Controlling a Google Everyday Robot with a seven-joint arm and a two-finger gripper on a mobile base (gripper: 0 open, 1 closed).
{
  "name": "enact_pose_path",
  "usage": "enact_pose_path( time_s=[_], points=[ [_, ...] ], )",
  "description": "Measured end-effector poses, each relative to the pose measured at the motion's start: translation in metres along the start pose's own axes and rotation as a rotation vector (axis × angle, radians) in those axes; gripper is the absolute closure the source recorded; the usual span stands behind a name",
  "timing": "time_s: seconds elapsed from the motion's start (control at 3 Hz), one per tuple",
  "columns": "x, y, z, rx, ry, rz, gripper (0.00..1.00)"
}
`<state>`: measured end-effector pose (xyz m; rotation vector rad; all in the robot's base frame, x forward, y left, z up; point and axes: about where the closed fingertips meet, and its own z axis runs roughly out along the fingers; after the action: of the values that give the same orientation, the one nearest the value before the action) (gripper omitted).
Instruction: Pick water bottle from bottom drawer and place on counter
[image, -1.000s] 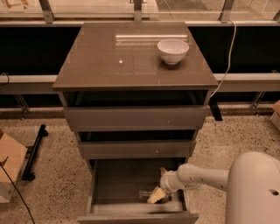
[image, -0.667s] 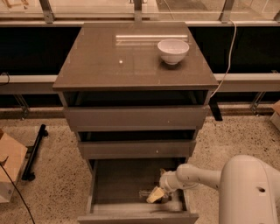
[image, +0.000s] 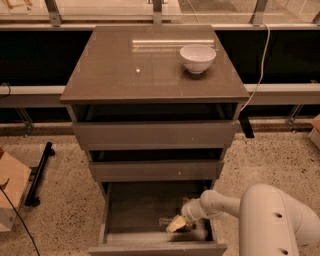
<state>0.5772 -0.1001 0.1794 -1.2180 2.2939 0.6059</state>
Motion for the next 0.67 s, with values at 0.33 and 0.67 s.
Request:
enact_pose_path(
  time_s=[0.33,0.67],
  points=[
    [0.019,0.002,0.014,-0.011,0.016,0.055,0.0],
    [0.035,0.006,0.023,-0.02,0.024,0.105,0.19]
  ],
)
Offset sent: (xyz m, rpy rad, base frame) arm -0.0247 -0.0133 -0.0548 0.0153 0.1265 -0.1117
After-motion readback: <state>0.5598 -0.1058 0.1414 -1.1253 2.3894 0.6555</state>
